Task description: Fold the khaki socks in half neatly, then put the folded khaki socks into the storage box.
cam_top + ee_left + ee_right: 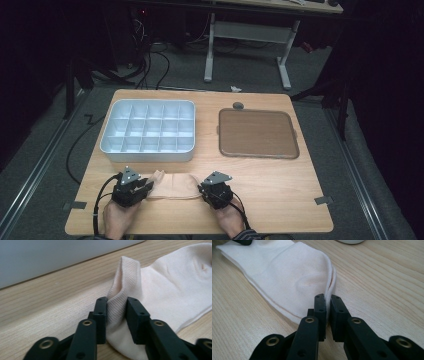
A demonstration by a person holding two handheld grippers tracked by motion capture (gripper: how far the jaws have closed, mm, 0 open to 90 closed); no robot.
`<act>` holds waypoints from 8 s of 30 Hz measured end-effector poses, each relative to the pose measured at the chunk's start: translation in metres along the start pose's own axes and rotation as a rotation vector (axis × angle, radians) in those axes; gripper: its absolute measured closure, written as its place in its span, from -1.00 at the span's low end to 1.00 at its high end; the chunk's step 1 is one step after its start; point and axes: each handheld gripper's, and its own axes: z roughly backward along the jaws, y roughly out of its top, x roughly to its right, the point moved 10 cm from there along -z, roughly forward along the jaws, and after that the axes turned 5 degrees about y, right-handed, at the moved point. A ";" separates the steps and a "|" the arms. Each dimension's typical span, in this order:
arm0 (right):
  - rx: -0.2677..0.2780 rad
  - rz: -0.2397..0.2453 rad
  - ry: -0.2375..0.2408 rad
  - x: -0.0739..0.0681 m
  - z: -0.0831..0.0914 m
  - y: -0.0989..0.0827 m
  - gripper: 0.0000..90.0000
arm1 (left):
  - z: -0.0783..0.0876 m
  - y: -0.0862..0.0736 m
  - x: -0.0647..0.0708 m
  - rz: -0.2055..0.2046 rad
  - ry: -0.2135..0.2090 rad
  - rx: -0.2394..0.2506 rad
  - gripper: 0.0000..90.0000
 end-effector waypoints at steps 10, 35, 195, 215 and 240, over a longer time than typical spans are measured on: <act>0.006 -0.018 0.016 0.001 0.003 0.001 0.92 | 0.001 0.001 0.003 0.036 -0.055 0.002 0.79; 0.065 -0.039 -0.014 0.022 0.032 0.000 0.93 | 0.010 0.034 0.034 0.040 -0.171 0.054 0.81; 0.033 -0.016 0.088 -0.011 -0.004 0.000 0.91 | 0.001 0.062 0.092 -0.001 -0.372 0.093 0.92; 0.015 0.007 0.134 -0.029 -0.021 0.015 0.89 | 0.004 0.063 0.089 0.019 -0.403 0.097 0.94; 0.119 -0.125 -0.097 0.044 0.051 0.000 0.43 | 0.006 0.060 0.085 0.005 -0.363 0.081 0.94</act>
